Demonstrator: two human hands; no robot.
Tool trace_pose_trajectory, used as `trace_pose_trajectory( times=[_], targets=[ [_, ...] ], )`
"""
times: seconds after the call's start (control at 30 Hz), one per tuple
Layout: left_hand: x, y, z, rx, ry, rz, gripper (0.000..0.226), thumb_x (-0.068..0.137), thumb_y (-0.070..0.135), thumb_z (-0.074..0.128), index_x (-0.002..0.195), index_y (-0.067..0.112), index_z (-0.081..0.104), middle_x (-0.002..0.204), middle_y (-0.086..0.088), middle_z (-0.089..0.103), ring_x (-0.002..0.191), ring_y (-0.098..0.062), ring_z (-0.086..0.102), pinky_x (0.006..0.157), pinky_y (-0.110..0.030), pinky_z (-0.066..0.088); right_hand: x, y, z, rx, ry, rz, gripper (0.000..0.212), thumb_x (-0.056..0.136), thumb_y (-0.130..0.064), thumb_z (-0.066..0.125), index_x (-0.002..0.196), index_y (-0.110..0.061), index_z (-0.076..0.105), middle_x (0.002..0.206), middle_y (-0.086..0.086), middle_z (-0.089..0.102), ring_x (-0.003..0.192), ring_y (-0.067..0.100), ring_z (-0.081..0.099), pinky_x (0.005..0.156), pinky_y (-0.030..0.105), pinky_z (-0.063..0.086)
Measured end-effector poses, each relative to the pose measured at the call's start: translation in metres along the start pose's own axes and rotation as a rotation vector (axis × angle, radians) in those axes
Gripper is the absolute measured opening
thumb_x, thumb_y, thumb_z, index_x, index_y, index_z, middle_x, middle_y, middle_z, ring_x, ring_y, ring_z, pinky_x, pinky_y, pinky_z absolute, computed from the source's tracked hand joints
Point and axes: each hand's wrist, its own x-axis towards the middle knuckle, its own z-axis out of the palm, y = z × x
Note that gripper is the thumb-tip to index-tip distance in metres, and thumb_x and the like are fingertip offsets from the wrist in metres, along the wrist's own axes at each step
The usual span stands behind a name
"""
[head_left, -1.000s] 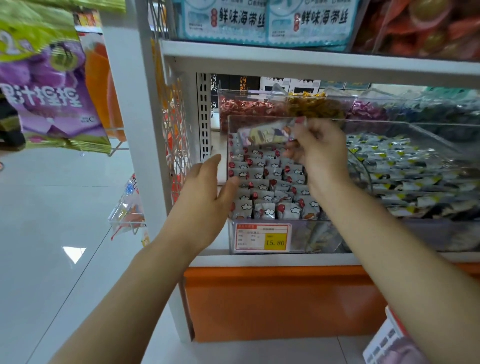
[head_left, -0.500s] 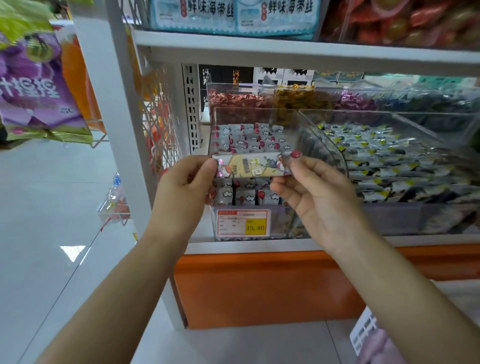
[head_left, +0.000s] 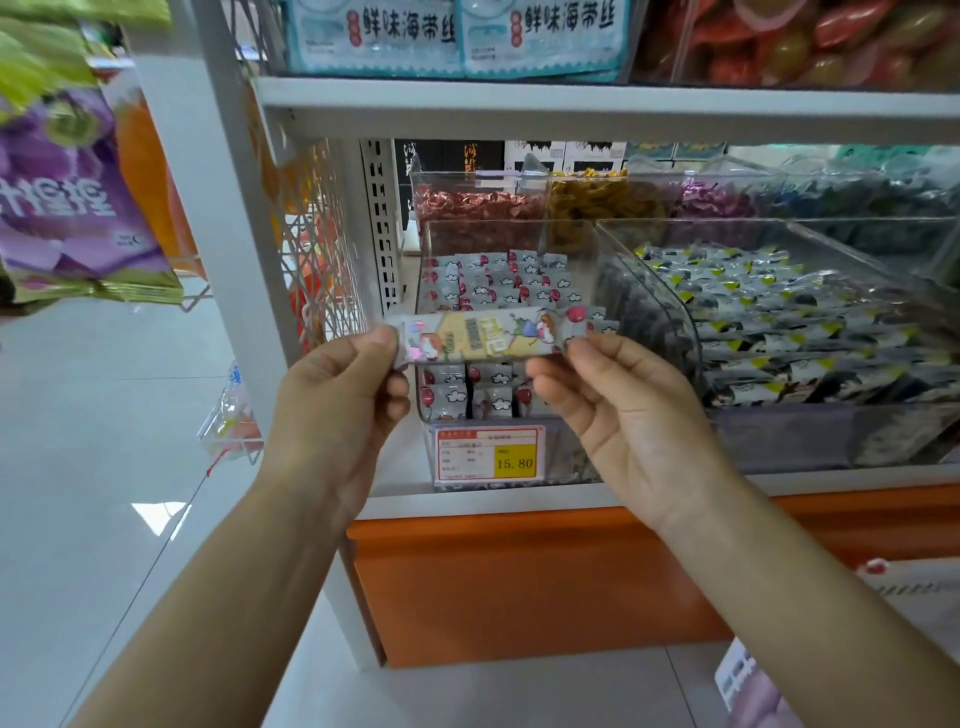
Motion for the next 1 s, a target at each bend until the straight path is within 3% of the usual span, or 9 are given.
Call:
trace_pose_trajectory(
  times=[0.07,0.2,0.33,0.47,0.67,0.8,0.9,1.0],
  targets=[
    [-0.002,0.001,0.002,0.025,-0.030,-0.001,0.032,0.092,0.013,0.053,0.063,0.014,0.066,0.049,0.003,0.052,0.043,-0.004,0.044,0.041,-0.012,0.040,0.002,-0.001,-0.001,0.044,0.061,0.005,0.006,0.083,-0.003,0.055,0.085,-0.001,0.060,0.070,0.011,0.072,0.064,0.018,0.071,0.054,0.019,0.055],
    [-0.004,0.004,0.005,0.016,-0.123,-0.051,0.007,0.084,0.008,0.057,0.081,0.005,0.063,0.052,0.000,0.060,0.046,-0.003,0.055,0.047,-0.010,0.047,0.004,-0.004,-0.004,0.096,0.133,0.001,0.014,0.091,-0.003,0.050,0.082,-0.001,0.061,0.067,0.010,0.071,0.062,0.016,0.071,0.051,0.017,0.053],
    [-0.004,0.006,0.002,-0.011,-0.174,-0.065,0.022,0.067,0.005,0.060,0.090,0.004,0.060,0.059,-0.003,0.065,0.055,-0.008,0.065,0.053,-0.013,0.052,0.004,-0.008,-0.005,0.086,0.131,-0.022,0.013,0.091,-0.001,0.049,0.083,0.000,0.061,0.068,0.011,0.071,0.063,0.017,0.071,0.052,0.018,0.054],
    [-0.003,0.006,-0.002,0.007,-0.144,-0.066,0.012,0.084,-0.004,0.054,0.089,0.005,0.059,0.059,-0.004,0.066,0.056,-0.008,0.065,0.052,-0.013,0.052,0.004,-0.007,-0.004,0.060,0.074,-0.030,0.012,0.089,0.006,0.048,0.091,0.003,0.059,0.073,0.011,0.072,0.069,0.019,0.072,0.057,0.019,0.055],
    [-0.004,0.004,-0.001,-0.024,-0.124,-0.081,0.015,0.088,-0.005,0.050,0.084,0.006,0.058,0.057,-0.001,0.064,0.055,-0.007,0.065,0.053,-0.015,0.053,0.001,-0.004,-0.005,-0.104,0.029,-0.108,0.016,0.090,0.011,0.046,0.095,0.002,0.058,0.075,0.010,0.072,0.072,0.021,0.072,0.062,0.020,0.055],
    [-0.004,0.003,-0.001,0.045,-0.183,-0.054,0.016,0.089,-0.001,0.050,0.093,0.003,0.065,0.061,-0.001,0.063,0.055,-0.005,0.059,0.054,-0.014,0.051,0.002,-0.005,-0.005,-0.136,0.028,-0.100,0.010,0.091,0.004,0.048,0.094,0.000,0.057,0.073,0.011,0.071,0.068,0.023,0.071,0.057,0.024,0.056],
    [-0.005,0.001,-0.001,0.173,-0.206,0.065,0.026,0.090,-0.002,0.050,0.103,0.011,0.068,0.069,-0.002,0.062,0.060,-0.007,0.059,0.057,-0.015,0.050,0.003,-0.006,-0.006,-0.187,0.052,-0.117,0.012,0.083,-0.018,0.062,0.080,-0.007,0.063,0.067,0.007,0.065,0.060,0.023,0.069,0.051,0.026,0.054],
    [-0.006,0.004,-0.001,0.209,-0.219,0.132,0.032,0.088,-0.004,0.051,0.104,0.016,0.070,0.073,-0.007,0.060,0.062,-0.009,0.060,0.056,-0.017,0.050,0.005,-0.006,-0.012,-0.301,0.063,-0.160,0.008,0.086,-0.011,0.061,0.082,-0.012,0.068,0.076,0.007,0.063,0.061,0.017,0.068,0.056,0.026,0.056]
  ],
)
